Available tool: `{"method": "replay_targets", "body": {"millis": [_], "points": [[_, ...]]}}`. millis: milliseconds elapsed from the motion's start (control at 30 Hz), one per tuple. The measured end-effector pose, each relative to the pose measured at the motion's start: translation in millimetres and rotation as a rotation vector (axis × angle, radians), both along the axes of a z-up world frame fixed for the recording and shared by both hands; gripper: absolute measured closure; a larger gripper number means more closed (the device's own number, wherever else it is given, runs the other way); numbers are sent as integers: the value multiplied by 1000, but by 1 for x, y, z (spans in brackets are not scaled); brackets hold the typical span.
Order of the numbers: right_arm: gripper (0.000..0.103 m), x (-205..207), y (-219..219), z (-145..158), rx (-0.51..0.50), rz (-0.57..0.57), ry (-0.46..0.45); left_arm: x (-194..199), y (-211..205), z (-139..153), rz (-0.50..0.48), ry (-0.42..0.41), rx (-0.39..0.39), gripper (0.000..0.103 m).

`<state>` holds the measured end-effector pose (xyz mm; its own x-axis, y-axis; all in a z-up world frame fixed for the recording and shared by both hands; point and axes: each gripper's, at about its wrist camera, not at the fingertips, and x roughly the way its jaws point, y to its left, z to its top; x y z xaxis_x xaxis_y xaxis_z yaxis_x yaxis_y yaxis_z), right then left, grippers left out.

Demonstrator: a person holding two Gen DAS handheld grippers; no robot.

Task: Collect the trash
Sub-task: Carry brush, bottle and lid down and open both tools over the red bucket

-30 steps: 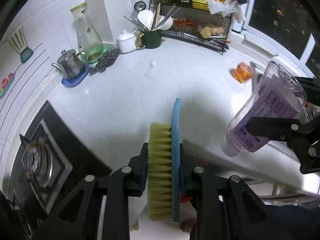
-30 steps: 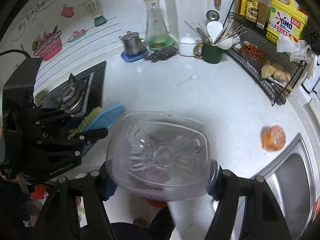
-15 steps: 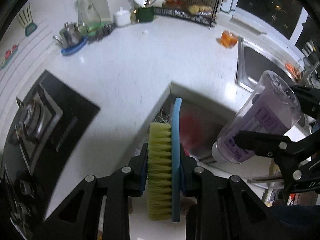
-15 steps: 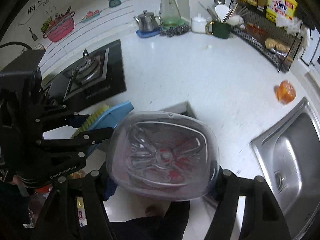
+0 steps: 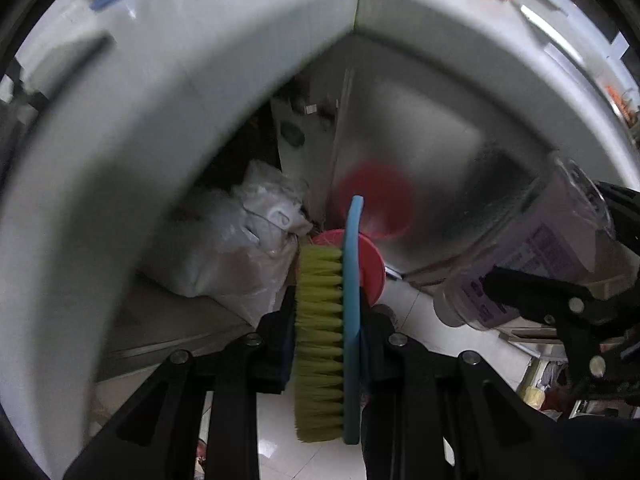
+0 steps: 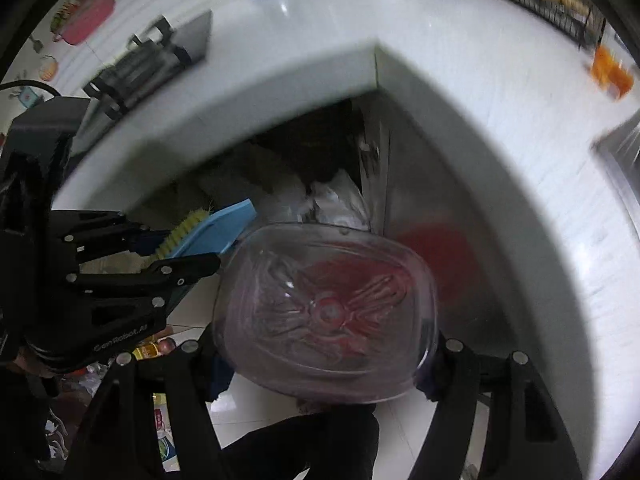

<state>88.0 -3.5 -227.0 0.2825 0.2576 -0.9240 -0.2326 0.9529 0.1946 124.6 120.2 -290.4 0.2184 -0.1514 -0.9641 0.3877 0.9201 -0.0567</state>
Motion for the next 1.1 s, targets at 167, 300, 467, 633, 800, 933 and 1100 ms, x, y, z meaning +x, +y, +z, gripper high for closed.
{"method": "replay_targets", "body": {"millis": [167,300,467,633,800,933,1100], "points": [[35,3,-12,-58,16,-16,11,8,-12,-62,-25,25,5,80],[35,4,-23,-92,-10,-46,15,9,-29,-101,-51,33,5,79],[35,-5,-38,-121,-38,-72,14,21,-45,-137,-67,18,-10,78],[35,-4,-49,-146,-47,-94,36,30,-50,-149,-48,-19,2,13],[35,-3,-47,-150,-54,-102,49,27,-44,-140,-20,-19,-23,7],[35,-4,-44,-141,-50,-90,47,18,-35,-133,25,-10,30,0],[36,0,-41,-137,-43,-51,49,-5,-27,-118,41,-6,69,0]]}}
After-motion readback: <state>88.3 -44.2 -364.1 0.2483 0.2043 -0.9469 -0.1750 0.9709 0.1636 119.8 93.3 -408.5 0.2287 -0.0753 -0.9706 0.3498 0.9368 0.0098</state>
